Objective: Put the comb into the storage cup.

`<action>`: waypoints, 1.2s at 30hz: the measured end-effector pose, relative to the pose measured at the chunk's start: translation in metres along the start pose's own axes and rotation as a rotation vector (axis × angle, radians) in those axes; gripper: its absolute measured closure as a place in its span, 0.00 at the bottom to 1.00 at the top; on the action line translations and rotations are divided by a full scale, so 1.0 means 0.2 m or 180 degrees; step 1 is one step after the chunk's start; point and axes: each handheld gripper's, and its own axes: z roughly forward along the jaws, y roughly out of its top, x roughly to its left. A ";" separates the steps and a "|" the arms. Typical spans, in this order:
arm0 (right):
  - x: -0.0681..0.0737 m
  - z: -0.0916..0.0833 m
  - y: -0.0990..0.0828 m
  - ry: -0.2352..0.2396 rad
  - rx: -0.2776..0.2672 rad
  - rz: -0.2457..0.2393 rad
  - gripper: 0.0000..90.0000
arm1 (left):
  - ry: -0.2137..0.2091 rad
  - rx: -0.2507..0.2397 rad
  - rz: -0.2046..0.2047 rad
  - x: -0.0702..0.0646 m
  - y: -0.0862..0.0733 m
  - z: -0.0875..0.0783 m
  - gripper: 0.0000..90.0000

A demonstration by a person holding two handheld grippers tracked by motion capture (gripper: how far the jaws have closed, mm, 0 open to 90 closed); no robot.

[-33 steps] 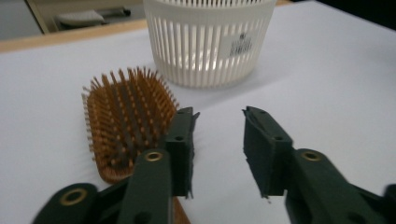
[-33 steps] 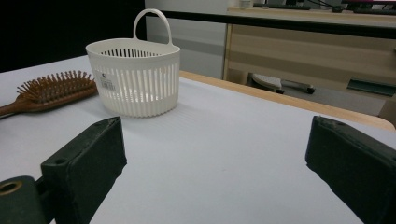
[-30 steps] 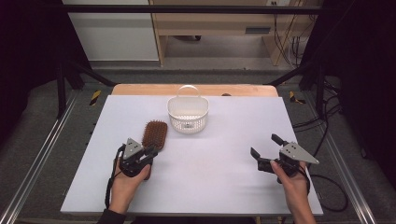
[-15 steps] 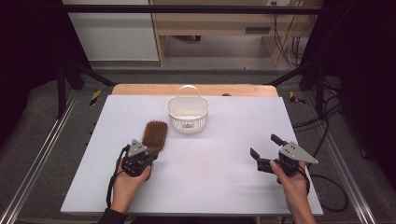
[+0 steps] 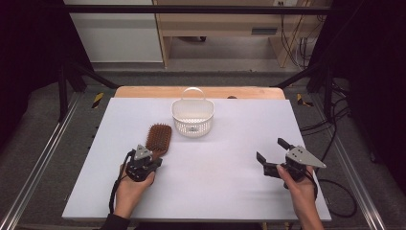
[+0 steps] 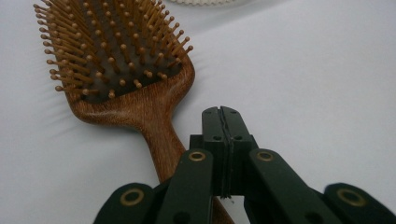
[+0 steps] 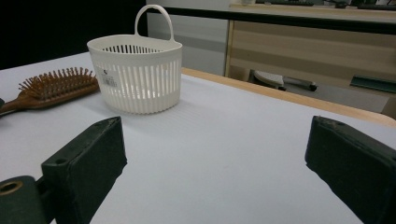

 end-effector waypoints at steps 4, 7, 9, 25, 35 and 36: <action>0.00 0.00 0.00 0.0006 0.0003 0.0000 0.06 | -0.0004 0.0044 0.0006 0.00 0.00 0.01 0.99; 0.00 0.00 0.00 0.0006 0.0004 -0.0002 0.06 | 0.0017 0.0079 0.0007 0.00 -0.01 0.02 0.99; 0.00 0.00 0.00 0.0006 0.0003 0.0003 0.06 | 0.0011 0.0092 -0.0015 0.01 -0.01 0.02 0.99; 0.00 0.01 -0.01 0.0025 0.0029 0.0010 0.06 | 0.0056 0.0147 -0.0061 0.05 -0.03 0.02 0.99; 0.00 0.01 -0.01 0.0032 0.0040 0.0030 0.06 | 0.0085 0.0169 -0.0043 0.07 -0.03 0.01 1.00; 0.00 0.01 -0.01 0.0033 0.0040 0.0029 0.06 | 0.0087 0.0165 -0.0050 0.07 -0.03 0.01 1.00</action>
